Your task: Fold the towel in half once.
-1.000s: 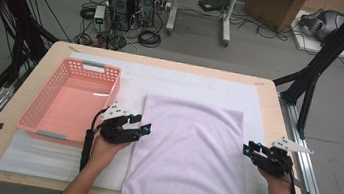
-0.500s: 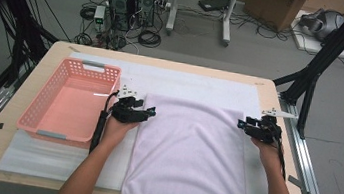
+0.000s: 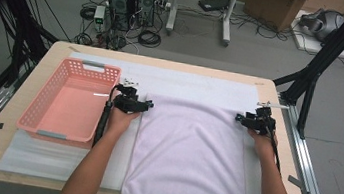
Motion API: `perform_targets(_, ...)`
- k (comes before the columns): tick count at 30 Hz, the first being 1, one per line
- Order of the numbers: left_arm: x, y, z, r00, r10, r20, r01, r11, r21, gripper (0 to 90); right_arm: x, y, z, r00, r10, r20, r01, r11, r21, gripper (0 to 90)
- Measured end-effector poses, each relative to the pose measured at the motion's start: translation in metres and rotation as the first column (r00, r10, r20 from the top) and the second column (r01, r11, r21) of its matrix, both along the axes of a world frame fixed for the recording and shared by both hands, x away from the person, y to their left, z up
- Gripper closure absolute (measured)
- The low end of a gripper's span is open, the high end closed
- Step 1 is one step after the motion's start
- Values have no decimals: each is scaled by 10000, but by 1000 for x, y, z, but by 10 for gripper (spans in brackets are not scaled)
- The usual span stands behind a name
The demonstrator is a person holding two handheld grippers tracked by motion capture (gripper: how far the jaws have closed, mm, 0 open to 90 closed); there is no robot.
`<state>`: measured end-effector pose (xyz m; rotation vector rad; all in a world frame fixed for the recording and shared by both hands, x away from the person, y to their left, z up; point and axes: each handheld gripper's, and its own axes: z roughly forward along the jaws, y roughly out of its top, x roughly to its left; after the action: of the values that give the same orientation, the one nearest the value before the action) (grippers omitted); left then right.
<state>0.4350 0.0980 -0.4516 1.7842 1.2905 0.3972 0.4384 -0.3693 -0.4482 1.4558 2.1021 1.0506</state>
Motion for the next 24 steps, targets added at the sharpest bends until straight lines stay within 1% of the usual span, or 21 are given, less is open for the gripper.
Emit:
perform_targets(2, 2, -9, 0, 9987, -500, -40, 501, 9981, 359, 413, 1, 1, -1, 9999, -70, 100, 71, 9998, -168, 559)
perform_targets(3, 1, -17, 0, 9980, -607, 152, 590, 9938, 940, 417, 1, 1, 0, 9999, -65, 115, 68, 9997, -246, 581)
perform_targets(4, 0, -23, 0, 9973, -676, 294, 619, 9846, 1634, 412, 1, 2, -1, 9999, -25, 120, 28, 9997, -242, 636)
perform_targets(5, 0, -25, 1, 9970, -702, 318, 632, 9810, 1835, 418, 1, 3, -1, 9998, 150, 110, -147, 9997, -207, 712)
perform_targets(6, 1, -24, 1, 9968, -737, 316, 671, 9824, 1743, 457, 1, 5, -1, 9995, 284, 130, -282, 9994, -178, 787)
perform_targets(7, 1, -23, 2, 9963, -809, 286, 755, 9850, 1552, 536, 1, 7, 0, 9989, 456, 78, -455, 9989, -133, 841)
perform_targets(8, 1, -22, 2, 9931, -1165, 159, 1136, 9856, 1255, 654, 0, 8, 1, 9985, 528, 131, -523, 9981, -325, 857)
perform_targets(9, 1, -24, 3, 9919, -1262, 116, 1234, 9825, 1395, 846, 1, 8, 2, 9981, 597, 153, -590, 9974, -421, 864)
perform_targets(10, 0, -26, 5, 9924, -1217, 188, 1173, 9809, 1548, 843, 1, 7, 2, 9984, 490, 279, -475, 9975, -528, 867)
perform_targets(11, 1, -26, 6, 9937, -1044, 416, 973, 9845, 1462, 847, 1, 5, 3, 9985, 332, 445, -309, 9982, -506, 869)
perform_targets(12, 1, -24, 8, 9951, -779, 605, 706, 9909, 1150, 849, 1, 3, 5, 9979, 119, 634, -95, 9993, -369, 871)
perform_targets(13, 2, -22, 11, 9951, -593, 797, 527, 9952, 828, 849, 0, 1, 7, 9955, -47, 944, 77, 9995, -318, 872)
perform_targets(14, 2, -21, 14, 9928, -424, 1117, 361, 9977, 581, 849, 0, 0, 10, 9928, -145, 1189, 187, 9992, -340, 872)
perform_targets(16, 2, -19, 17, 9847, -359, 1708, 275, 9983, 515, 849, 2, 1, 14, 9871, -258, 1583, 317, 9989, -352, 871)
perform_targets(17, 4, -18, 19, 9836, -353, 1767, 268, 9984, 504, 849, 4, 2, 17, 9837, -284, 1777, 358, 9986, -388, 872)
perform_targets(18, 7, -16, 21, 9861, -319, 1632, 265, 9990, 350, 849, 6, 3, 19, 9805, -302, 1940, 387, 9984, -401, 871)
perform_targets(19, 11, -16, 24, 9852, -267, 1693, 241, 9996, 176, 849, 8, 4, 21, 9781, -351, 2051, 452, 9980, -447, 871)
perform_targets(20, 14, -15, 27, 9824, -235, 1855, 216, 9997, 124, 848, 11, 5, 23, 9778, -433, 2049, 540, 9974, -469, 871)
perform_targets(21, 16, -16, 29, 9787, -178, 2045, 174, 9998, 41, 848, 14, 7, 25, 9758, -550, 2117, 668, 9966, -486, 871)
perform_targets(22, 18, -17, 29, 9765, -130, 2153, 131, 9999, 13, 848, 17, 8, 27, 9721, -663, 2252, 792, 9957, -486, 871)
perform_targets(24, 22, -18, 28, 9802, -19, 1979, -9, 9999, 144, 841, 23, 9, 30, 9697, -895, 2272, 1009, 9941, -391, 869)
